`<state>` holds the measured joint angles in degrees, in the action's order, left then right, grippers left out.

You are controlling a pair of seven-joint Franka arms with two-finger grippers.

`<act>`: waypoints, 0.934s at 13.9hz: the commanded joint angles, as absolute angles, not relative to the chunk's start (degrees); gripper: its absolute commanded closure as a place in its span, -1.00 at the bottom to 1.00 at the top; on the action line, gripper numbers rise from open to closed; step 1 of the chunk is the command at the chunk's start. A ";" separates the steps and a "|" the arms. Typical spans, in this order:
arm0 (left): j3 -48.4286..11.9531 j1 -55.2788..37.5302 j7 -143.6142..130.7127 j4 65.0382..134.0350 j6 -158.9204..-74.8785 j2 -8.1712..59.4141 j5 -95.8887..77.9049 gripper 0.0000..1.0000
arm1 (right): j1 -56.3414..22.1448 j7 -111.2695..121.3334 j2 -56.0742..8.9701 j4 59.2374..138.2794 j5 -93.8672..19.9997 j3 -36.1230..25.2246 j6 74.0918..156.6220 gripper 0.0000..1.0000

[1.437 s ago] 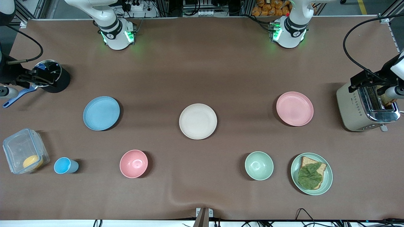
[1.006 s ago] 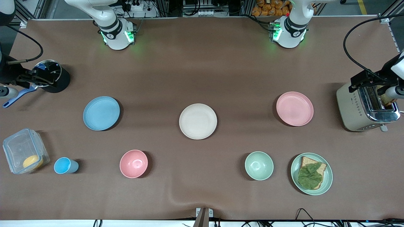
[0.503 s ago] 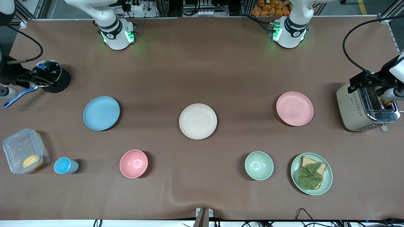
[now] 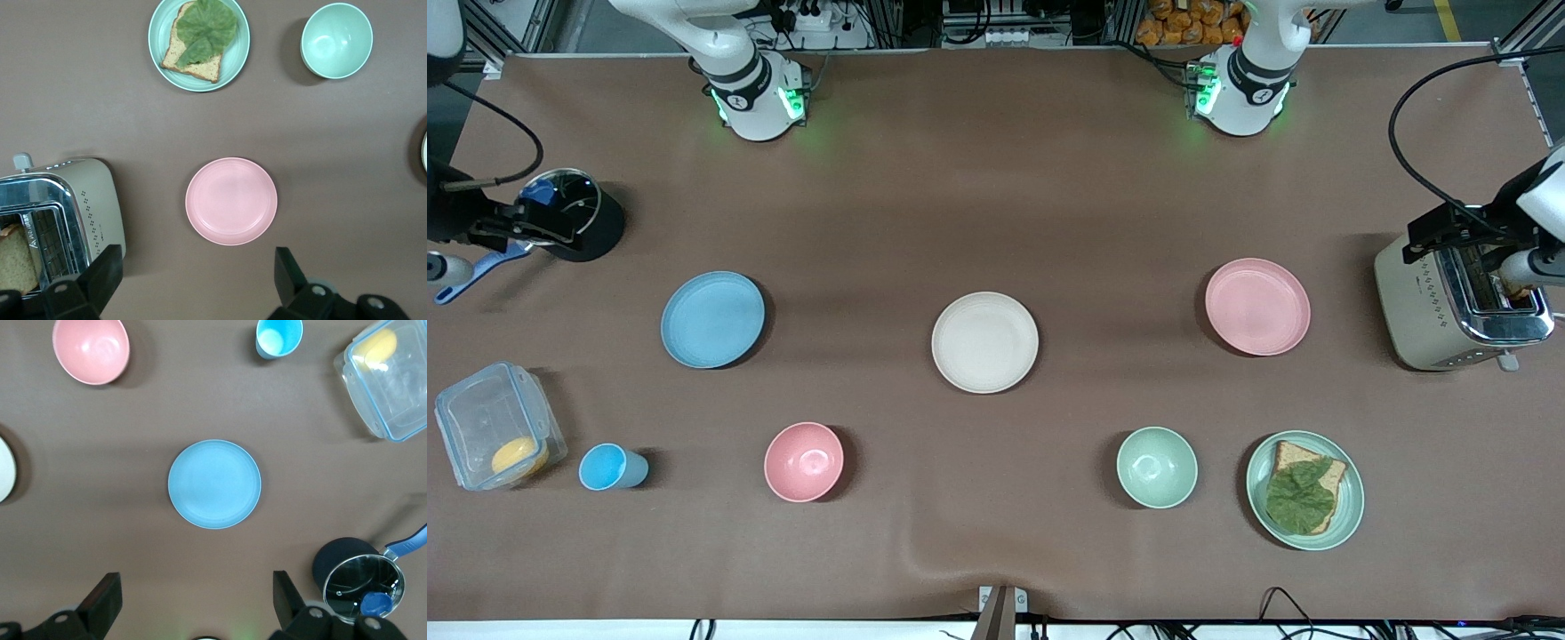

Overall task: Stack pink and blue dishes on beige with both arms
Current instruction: 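Reach the left gripper to the pink plate while the right gripper reaches the blue plate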

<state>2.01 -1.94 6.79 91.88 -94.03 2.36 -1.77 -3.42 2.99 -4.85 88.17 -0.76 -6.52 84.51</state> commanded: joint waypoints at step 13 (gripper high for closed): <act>-1.85 -8.17 -2.97 92.20 -105.45 29.08 -1.84 -1.00 | -0.54 3.34 -11.85 87.28 -0.18 -5.98 88.59 -1.00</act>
